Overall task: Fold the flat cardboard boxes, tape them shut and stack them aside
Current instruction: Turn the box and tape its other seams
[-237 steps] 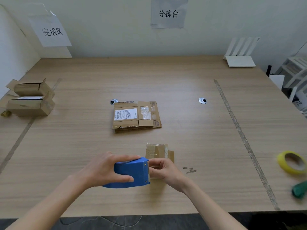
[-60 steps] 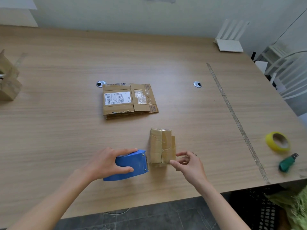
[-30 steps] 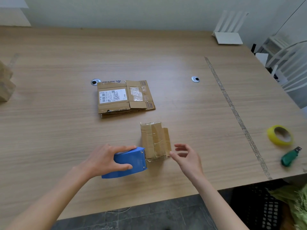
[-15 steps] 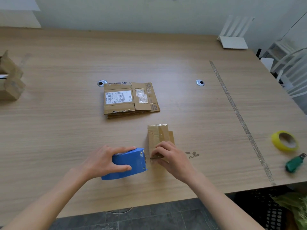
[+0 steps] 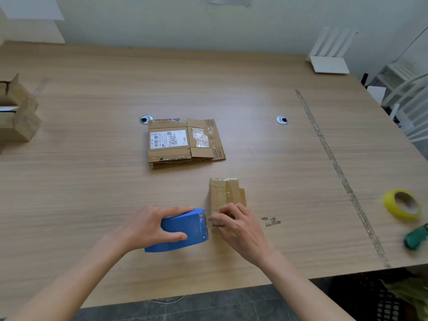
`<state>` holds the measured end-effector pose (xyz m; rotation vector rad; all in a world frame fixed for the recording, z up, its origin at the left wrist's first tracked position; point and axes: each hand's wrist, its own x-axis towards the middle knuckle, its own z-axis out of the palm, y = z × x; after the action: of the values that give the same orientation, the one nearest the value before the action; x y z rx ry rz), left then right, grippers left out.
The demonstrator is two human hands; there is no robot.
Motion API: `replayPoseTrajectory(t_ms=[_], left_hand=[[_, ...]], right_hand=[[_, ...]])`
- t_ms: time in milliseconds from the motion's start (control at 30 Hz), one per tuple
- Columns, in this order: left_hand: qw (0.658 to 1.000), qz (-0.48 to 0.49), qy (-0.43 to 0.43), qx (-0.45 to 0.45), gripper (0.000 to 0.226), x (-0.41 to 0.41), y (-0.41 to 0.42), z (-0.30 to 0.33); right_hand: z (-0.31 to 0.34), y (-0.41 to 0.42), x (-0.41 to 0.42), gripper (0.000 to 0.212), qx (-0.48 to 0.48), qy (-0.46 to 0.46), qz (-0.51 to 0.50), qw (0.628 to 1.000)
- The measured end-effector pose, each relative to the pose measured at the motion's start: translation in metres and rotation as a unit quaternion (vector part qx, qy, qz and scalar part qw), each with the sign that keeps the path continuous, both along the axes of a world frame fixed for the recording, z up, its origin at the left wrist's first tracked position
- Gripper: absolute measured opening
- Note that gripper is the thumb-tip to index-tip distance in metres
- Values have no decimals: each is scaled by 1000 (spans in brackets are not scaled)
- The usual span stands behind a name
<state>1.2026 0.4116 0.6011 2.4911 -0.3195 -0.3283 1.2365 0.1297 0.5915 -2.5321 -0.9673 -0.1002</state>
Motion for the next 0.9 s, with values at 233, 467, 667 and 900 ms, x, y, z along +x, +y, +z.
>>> replayPoseTrajectory(t_ms=[233, 467, 667, 900], left_hand=[[999, -11, 16, 37, 63, 8, 0, 3], [990, -50, 3, 135, 71, 24, 0, 11], [985, -20, -8, 173, 69, 16, 16, 1], [979, -1, -5, 202, 69, 28, 3, 7]], right_hand=[[-7, -5, 1, 22, -12, 29, -11, 999], [-9, -6, 0, 28, -22, 40, -25, 999], [-14, -6, 3, 31, -17, 55, -38, 998], [-17, -4, 3, 40, -23, 75, -53, 995]])
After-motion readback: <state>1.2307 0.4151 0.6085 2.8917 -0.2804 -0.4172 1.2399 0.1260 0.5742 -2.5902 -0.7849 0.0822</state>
